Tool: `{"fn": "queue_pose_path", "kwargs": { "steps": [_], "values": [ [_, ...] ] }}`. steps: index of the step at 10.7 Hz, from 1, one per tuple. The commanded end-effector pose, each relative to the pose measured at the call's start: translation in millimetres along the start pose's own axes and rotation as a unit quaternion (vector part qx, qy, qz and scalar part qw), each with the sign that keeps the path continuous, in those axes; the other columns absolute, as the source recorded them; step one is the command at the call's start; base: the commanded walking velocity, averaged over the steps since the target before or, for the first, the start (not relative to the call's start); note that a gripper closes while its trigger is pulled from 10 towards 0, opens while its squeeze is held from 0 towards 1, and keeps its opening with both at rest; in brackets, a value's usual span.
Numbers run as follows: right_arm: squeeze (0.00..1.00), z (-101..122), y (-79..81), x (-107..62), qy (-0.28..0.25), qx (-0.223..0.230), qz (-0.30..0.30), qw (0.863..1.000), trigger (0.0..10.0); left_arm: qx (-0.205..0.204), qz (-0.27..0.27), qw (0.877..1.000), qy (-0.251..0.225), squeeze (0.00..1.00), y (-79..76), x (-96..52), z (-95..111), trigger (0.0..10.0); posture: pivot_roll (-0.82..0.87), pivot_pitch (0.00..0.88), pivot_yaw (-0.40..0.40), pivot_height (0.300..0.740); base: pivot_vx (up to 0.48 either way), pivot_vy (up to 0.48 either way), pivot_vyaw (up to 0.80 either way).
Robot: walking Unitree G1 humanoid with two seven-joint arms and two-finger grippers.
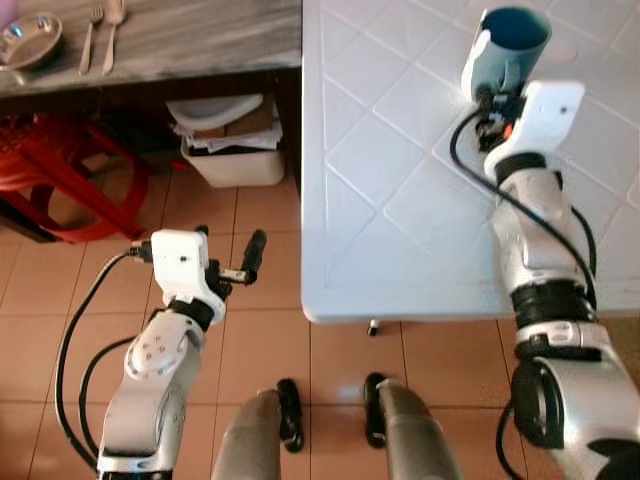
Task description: Setting the table
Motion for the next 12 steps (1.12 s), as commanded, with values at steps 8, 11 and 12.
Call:
{"fn": "queue_pose_path", "kwargs": {
  "steps": [8,11,12],
  "values": [
    [0.0,7,-4.1,10.4,-0.018,0.002,0.006,1.0,0.0,0.003,0.016,1.0,0.004,0.0,5.0,-0.6,-6,10.0,0.03,0.243,0.076,0.74,0.0,0.0,0.0],
    [0.0,0,-10.7,6.2,-0.011,0.005,-0.001,1.0,0.0,0.002,0.019,1.0,-0.003,0.0,4.8,3.1,-8,10.0,0.02,0.213,0.059,0.74,0.0,0.0,0.0],
    [0.0,-3,-11.7,0.2,-0.013,0.011,-0.003,1.0,0.0,-0.003,0.031,0.999,-0.012,0.0,6.3,6.0,-9,10.0,0.01,0.181,0.04,0.74,0.0,0.0,0.0]
  ]
}}
Point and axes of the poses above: a point about 5 cm out from each wrist's last joint towards the gripper, its own x axis pointing out of the wrist towards the gripper, its own z axis along the axis of the wrist's last joint, y = z × x, the point moved 1 cm from there along x, pointing out of the wrist towards the gripper, and after that the axes turned 14 degrees about -x, right-handed, at the moved point
